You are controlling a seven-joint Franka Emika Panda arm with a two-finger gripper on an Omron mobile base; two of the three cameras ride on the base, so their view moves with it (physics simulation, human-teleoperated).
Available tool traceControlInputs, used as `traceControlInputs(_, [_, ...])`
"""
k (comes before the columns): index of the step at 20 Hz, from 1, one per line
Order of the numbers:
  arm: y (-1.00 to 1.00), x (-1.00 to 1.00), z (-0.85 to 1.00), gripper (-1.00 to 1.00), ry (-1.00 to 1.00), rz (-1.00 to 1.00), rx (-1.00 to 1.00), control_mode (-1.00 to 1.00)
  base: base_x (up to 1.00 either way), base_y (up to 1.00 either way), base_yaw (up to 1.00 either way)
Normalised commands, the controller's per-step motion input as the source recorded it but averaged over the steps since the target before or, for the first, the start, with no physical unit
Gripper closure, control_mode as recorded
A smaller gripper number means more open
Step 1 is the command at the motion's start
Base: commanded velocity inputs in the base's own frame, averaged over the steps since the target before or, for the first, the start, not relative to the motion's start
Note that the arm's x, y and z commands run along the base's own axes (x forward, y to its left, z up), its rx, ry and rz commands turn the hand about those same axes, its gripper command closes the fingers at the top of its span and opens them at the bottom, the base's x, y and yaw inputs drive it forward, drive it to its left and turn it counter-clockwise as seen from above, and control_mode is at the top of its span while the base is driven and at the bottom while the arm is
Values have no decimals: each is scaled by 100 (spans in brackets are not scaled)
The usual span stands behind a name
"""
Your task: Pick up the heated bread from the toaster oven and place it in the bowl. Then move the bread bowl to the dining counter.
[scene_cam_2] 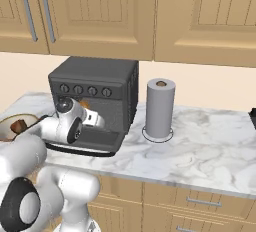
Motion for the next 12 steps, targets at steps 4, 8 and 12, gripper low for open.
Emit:
traceControlInputs(4, [0,-100,-1,-100,100,-5,0,-100,0,0,0])
traceControlInputs(8, [0,-100,-22,-100,100,-4,0,-100,0,0,0])
traceControlInputs(12, [2,-100,-44,-100,66,-1,0,-100,0,0,0])
